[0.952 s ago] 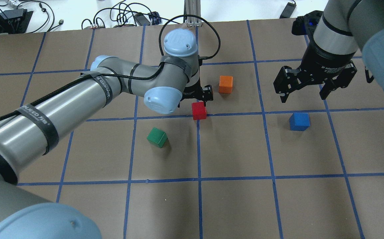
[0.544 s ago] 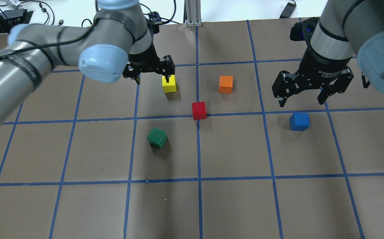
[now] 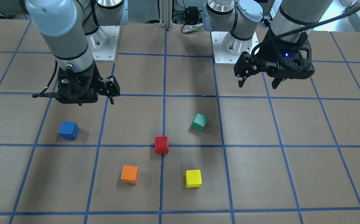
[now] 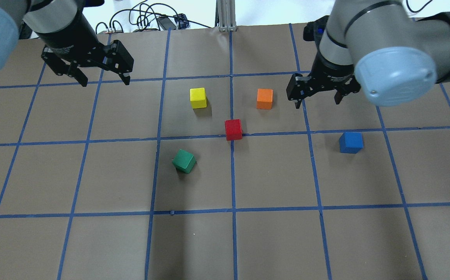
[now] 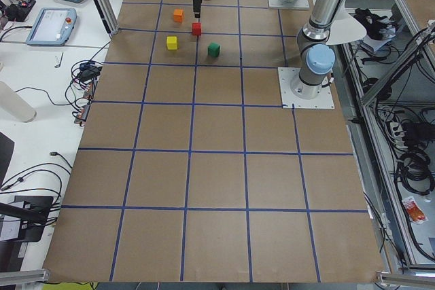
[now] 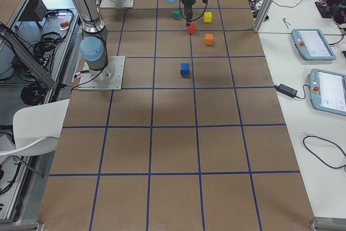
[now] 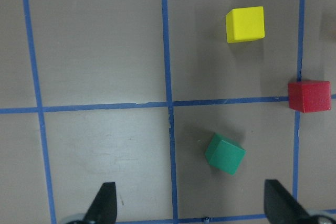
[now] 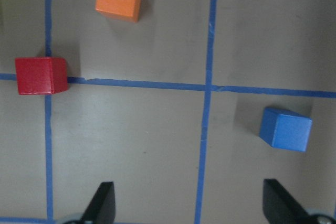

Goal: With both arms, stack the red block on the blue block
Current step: 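Move the right gripper over the red cube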

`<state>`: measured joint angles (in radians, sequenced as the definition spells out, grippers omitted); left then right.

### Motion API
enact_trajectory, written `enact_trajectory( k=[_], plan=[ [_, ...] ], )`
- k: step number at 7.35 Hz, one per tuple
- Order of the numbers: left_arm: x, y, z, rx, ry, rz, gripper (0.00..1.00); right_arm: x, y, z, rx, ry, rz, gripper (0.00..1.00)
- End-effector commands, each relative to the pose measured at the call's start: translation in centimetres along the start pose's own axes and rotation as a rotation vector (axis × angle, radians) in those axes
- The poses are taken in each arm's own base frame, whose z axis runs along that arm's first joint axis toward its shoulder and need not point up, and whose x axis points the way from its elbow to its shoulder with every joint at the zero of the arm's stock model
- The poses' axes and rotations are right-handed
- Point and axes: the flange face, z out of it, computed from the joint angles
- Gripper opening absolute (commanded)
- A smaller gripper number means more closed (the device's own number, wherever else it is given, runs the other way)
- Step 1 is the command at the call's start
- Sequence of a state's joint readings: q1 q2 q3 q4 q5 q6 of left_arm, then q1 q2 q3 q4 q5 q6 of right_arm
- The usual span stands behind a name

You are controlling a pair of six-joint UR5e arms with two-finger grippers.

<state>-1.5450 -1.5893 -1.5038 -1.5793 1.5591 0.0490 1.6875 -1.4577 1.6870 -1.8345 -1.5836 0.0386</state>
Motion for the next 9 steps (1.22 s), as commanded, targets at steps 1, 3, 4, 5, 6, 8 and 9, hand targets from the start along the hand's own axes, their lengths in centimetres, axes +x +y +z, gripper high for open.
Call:
enact_trajectory(
  k=[1, 3, 4, 5, 6, 8, 9],
  plan=[
    [-0.4, 0.4, -0.6, 0.05, -0.009, -0.001, 1.0, -5.8, -2.9, 4.3, 0.036, -0.014, 0.005, 1.0],
    [-0.3, 1.8, -0.9, 0.047, -0.013, -0.001, 1.0, -11.2, -5.6, 8.3, 0.029, -0.018, 0.036, 1.0],
    [-0.4, 2.1, 0.0, 0.045, -0.022, -0.003, 1.0, -13.0, -6.5, 9.4, 0.023, -0.018, 0.031, 1.0],
    [-0.9, 1.9, -0.3, 0.057, -0.025, -0.012, 1.0, -14.1, -6.7, 10.8, 0.004, -0.014, 0.016, 1.0],
    [-1.2, 1.7, -0.7, 0.065, -0.026, -0.018, 1.0, -14.7, -6.8, 13.0, -0.025, -0.006, 0.003, 1.0],
    [-1.5, 1.6, -1.1, 0.068, -0.052, -0.019, 1.0, -15.4, -6.8, 15.4, -0.067, -0.007, -0.004, 1.0],
    [-1.7, 1.4, -0.9, 0.063, -0.07, -0.02, 1.0, -15.9, -6.8, 16.5, -0.089, -0.041, -0.005, 1.0]
  ],
)
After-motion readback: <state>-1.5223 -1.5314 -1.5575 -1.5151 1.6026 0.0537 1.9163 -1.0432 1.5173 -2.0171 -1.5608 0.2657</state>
